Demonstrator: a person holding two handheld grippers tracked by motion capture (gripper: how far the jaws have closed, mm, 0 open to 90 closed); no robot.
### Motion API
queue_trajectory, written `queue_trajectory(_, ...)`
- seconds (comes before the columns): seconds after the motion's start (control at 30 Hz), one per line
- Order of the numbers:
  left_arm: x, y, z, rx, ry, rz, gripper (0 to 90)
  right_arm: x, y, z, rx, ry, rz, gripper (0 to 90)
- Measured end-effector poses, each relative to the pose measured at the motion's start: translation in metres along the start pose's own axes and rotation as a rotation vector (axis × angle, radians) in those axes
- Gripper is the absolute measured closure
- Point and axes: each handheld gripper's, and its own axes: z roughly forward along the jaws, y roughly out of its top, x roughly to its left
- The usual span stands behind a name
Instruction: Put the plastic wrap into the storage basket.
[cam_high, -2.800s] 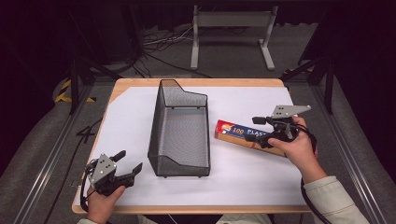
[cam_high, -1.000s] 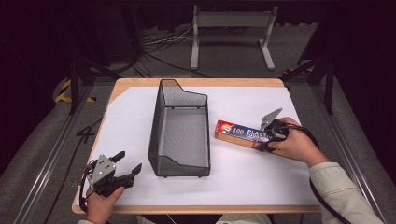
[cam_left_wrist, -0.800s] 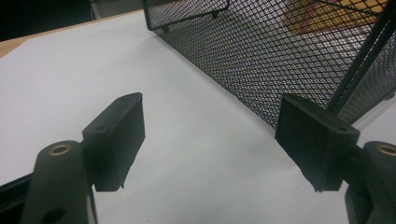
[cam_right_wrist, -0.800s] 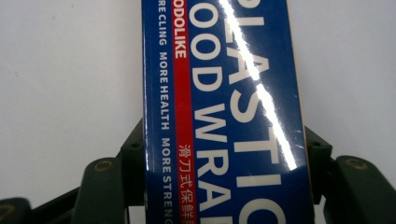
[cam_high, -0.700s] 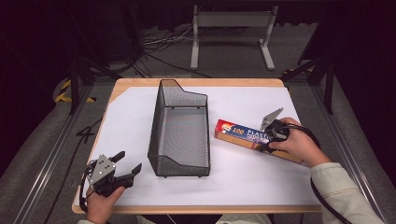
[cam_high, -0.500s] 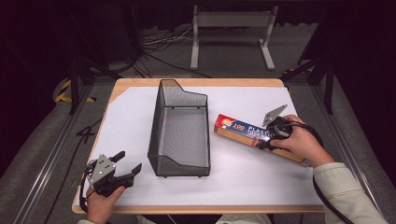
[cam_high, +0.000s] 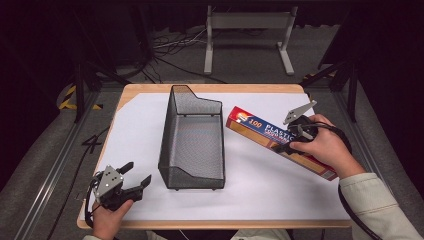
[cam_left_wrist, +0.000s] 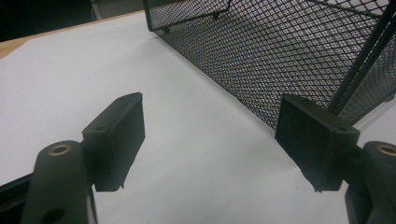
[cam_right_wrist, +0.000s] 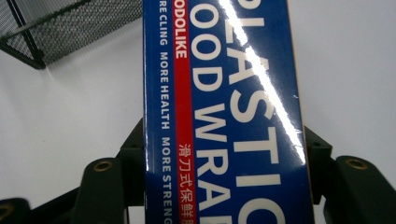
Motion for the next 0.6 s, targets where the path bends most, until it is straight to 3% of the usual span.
queue_trajectory(0.43, 0.0, 0.0, -0.001, 0.001, 0.004, 0.003, 24.7, 0.007, 0.016, -0.022, -0.059, -0.033, 0.113, 39.8)
queue_trajectory(0.6, 0.0, 0.0, -0.001, 0.001, 0.003, 0.004, 24.8, 0.015, 0.024, -0.029, -0.054, -0.073, 0.169, 40.0)
